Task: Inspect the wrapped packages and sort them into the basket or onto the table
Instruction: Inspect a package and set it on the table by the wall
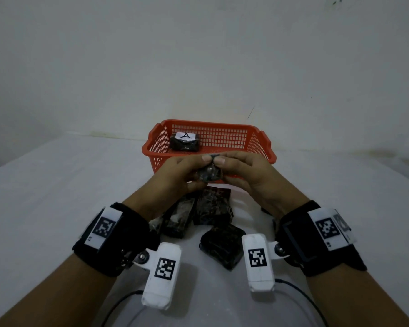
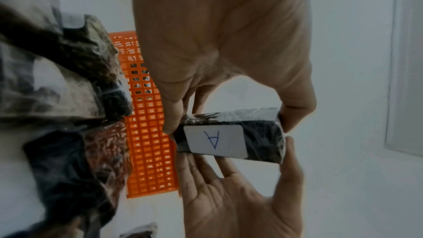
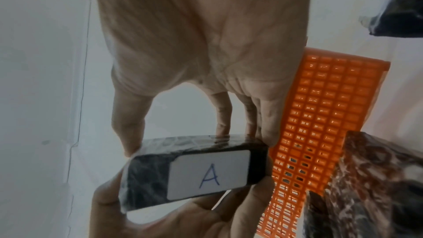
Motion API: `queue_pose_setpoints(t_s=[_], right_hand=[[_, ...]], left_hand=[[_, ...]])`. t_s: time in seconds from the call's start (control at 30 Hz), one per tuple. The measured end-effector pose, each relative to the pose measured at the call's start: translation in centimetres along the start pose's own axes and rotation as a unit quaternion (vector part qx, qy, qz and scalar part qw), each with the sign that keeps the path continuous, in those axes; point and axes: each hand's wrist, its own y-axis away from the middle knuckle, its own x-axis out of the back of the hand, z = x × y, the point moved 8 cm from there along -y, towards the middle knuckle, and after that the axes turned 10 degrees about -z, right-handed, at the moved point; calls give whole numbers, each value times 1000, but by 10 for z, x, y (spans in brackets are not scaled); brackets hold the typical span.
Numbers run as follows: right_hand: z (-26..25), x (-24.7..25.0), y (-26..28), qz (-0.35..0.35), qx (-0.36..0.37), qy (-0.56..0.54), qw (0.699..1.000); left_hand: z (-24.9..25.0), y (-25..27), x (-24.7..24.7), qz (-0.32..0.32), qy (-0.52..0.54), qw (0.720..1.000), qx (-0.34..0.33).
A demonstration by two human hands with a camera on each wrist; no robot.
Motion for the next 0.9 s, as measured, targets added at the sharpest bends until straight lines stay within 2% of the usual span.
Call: queue_pose_setpoints(t_s=[0.17, 0.33, 0.43, 0.57, 0.73, 0.8, 0.9], right_hand=[[5, 6, 0, 4, -20, 9, 1000], [7, 21, 5, 47, -28, 55, 997], [1, 34, 14, 79, -39, -30, 996], [-14, 63, 35, 114, -45, -110, 986], [-36, 113, 73, 166, -52, -111, 979], [-45, 140, 96, 192, -61, -108, 973], [-52, 182, 125, 246, -84, -117, 958]], left_hand=[[-5, 0, 3, 13, 131, 989, 61], [-9, -3, -7, 7, 216, 970, 110], [-6, -7, -8, 33, 173, 976, 131], [22, -25, -4, 116, 54, 990, 65], [45, -69, -52, 63, -102, 992, 39], [41, -93, -78, 37, -78, 995, 42], [23, -134, -117, -3, -1, 997, 81]])
